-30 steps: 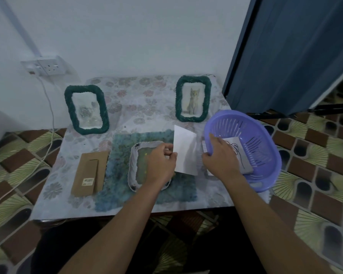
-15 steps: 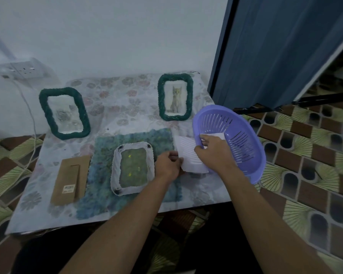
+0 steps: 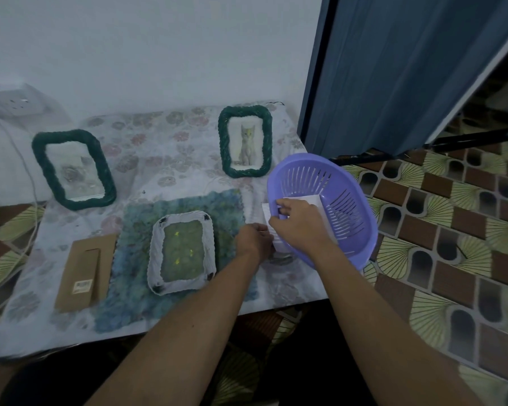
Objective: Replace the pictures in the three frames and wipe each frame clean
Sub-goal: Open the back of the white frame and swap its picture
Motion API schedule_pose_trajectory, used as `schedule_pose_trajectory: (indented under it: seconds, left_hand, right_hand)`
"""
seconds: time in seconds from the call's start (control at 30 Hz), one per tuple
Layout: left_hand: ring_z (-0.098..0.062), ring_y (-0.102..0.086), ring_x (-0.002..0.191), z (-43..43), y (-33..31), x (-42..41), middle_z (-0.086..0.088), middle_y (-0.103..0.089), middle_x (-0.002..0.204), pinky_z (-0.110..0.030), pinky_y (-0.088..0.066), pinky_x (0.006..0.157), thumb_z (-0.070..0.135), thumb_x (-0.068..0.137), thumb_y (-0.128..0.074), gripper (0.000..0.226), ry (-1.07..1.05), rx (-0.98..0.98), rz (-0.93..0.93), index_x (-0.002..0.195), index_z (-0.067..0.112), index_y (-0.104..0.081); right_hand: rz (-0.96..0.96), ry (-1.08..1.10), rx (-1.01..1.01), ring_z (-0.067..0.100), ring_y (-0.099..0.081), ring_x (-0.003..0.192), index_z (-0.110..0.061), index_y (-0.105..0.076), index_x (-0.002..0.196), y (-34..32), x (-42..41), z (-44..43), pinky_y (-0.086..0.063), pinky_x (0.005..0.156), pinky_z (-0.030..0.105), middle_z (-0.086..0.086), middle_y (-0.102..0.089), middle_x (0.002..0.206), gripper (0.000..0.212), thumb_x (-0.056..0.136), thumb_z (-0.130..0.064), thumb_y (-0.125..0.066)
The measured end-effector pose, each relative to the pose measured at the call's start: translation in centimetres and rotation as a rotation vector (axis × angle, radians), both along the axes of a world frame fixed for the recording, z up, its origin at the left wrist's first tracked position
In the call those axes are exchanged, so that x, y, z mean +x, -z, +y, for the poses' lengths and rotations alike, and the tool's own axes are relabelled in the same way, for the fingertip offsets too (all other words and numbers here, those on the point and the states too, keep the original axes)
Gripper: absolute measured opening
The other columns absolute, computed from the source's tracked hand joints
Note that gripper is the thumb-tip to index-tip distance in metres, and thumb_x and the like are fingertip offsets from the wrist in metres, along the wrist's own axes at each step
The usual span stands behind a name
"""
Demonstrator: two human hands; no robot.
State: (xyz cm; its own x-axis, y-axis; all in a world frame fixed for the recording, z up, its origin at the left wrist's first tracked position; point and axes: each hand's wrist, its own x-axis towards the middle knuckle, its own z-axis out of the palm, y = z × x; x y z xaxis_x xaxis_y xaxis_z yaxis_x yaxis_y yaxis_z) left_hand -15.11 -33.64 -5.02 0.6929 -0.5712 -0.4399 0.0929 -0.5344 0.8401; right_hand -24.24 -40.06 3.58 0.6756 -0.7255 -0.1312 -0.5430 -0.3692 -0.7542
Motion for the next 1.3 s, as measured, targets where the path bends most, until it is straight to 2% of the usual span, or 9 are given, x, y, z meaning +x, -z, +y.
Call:
schedule_pose_trajectory:
  seconds: [0.1, 0.23, 0.37, 0.47, 0.63, 0.7, 0.87, 1.07, 1.3]
  left_hand:
    - [-0.014, -0.063, 0.069, 0.1, -0.1, -0.1, -0.003, -0.064, 0.081, -0.017, -0.054, 0.058, -0.001, 0.088, -0.062, 0.018, -0.033, -0.030, 0.030, 0.097, 0.014, -0.066]
    - [-0.025, -0.072, 0.087, 0.3, 0.3, 0.1, -0.009, -0.073, 0.089, -0.038, -0.061, 0.080, 0.003, 0.080, -0.071, 0.016, -0.056, -0.005, 0.025, 0.091, 0.014, -0.072]
    - [-0.030, -0.073, 0.076, 0.4, 2.3, 1.3, -0.017, -0.073, 0.081, -0.048, -0.061, 0.072, 0.014, 0.062, -0.077, 0.015, -0.141, 0.002, 0.044, 0.075, 0.011, -0.070]
    - [-0.031, -0.072, 0.069, 1.0, 0.4, 1.3, -0.019, -0.071, 0.078, -0.050, -0.061, 0.066, 0.005, 0.078, -0.077, 0.010, -0.192, -0.021, 0.037, 0.074, 0.007, -0.067]
    - [-0.026, -0.070, 0.065, 1.9, -3.0, 0.8, -0.015, -0.072, 0.086, -0.040, -0.062, 0.069, 0.012, 0.099, -0.053, 0.020, -0.234, -0.187, 0.111, 0.087, 0.004, -0.068]
    - [-0.025, -0.071, 0.067, 2.2, -3.6, 0.6, -0.013, -0.073, 0.087, -0.034, -0.060, 0.065, 0.022, 0.099, -0.054, 0.024, -0.210, -0.208, 0.130, 0.095, 0.003, -0.068]
    - [-0.017, -0.069, 0.059, 2.9, -4.1, -0.2, -0.010, -0.075, 0.085, -0.026, -0.055, 0.057, 0.031, 0.092, -0.067, 0.024, -0.134, -0.230, 0.109, 0.095, 0.007, -0.071]
    - [-0.014, -0.066, 0.057, 3.0, -3.9, -0.4, -0.010, -0.073, 0.077, -0.032, -0.059, 0.065, 0.020, 0.091, -0.070, 0.015, -0.091, -0.257, 0.098, 0.093, 0.006, -0.071]
    - [-0.015, -0.064, 0.055, 3.2, -4.1, -0.5, -0.011, -0.070, 0.073, -0.031, -0.059, 0.064, 0.016, 0.091, -0.070, 0.017, -0.090, -0.273, 0.090, 0.094, 0.000, -0.069]
  right_hand:
    - [0.009, -0.016, -0.004, 0.019, -0.060, 0.122, -0.011, -0.055, 0.140, 0.4, 0.1, 0.0, -0.045, 0.102, 0.031, 0.006, -0.064, 0.135, 0.051, 0.091, -0.021, -0.066]
    - [0.021, -0.027, -0.002, 0.018, -0.061, 0.121, -0.012, -0.057, 0.138, 0.6, 0.2, 0.0, -0.046, 0.099, 0.032, 0.005, -0.065, 0.133, 0.050, 0.090, -0.021, -0.066]
    - [0.042, -0.049, 0.006, 0.016, -0.059, 0.123, -0.014, -0.057, 0.138, 1.2, 0.1, -0.1, -0.041, 0.095, 0.025, 0.002, -0.065, 0.133, 0.050, 0.090, -0.024, -0.067]
    - [0.052, -0.074, 0.031, 0.016, -0.059, 0.122, -0.014, -0.057, 0.138, 1.4, 0.0, -0.2, -0.039, 0.093, 0.022, 0.001, -0.064, 0.132, 0.045, 0.094, -0.024, -0.064]
    - [0.052, 0.003, 0.071, 0.022, -0.062, 0.079, -0.016, -0.063, 0.126, 2.1, 0.0, -1.5, -0.051, 0.077, 0.038, 0.002, -0.068, 0.110, 0.029, 0.102, -0.017, -0.047]
    - [0.118, 0.028, -0.011, 0.024, -0.063, 0.083, -0.017, -0.065, 0.120, 2.5, 0.0, -2.3, -0.046, 0.071, 0.031, 0.003, -0.067, 0.109, 0.027, 0.100, -0.013, -0.047]
    - [0.385, 0.041, -0.116, 0.034, -0.059, 0.110, -0.011, -0.062, 0.123, 3.5, 0.0, -3.2, -0.048, 0.088, 0.037, 0.013, -0.064, 0.121, 0.033, 0.091, -0.013, -0.056]
    - [0.598, -0.037, -0.235, 0.040, -0.058, 0.112, -0.006, -0.058, 0.120, 5.2, 0.3, -3.2, -0.052, 0.090, 0.044, 0.019, -0.057, 0.123, 0.033, 0.092, -0.024, -0.058]
    - [0.578, -0.019, -0.214, 0.037, -0.063, 0.102, -0.007, -0.061, 0.102, 5.2, 0.3, -3.5, -0.056, 0.086, 0.045, 0.018, -0.064, 0.111, 0.021, 0.091, -0.024, -0.058]
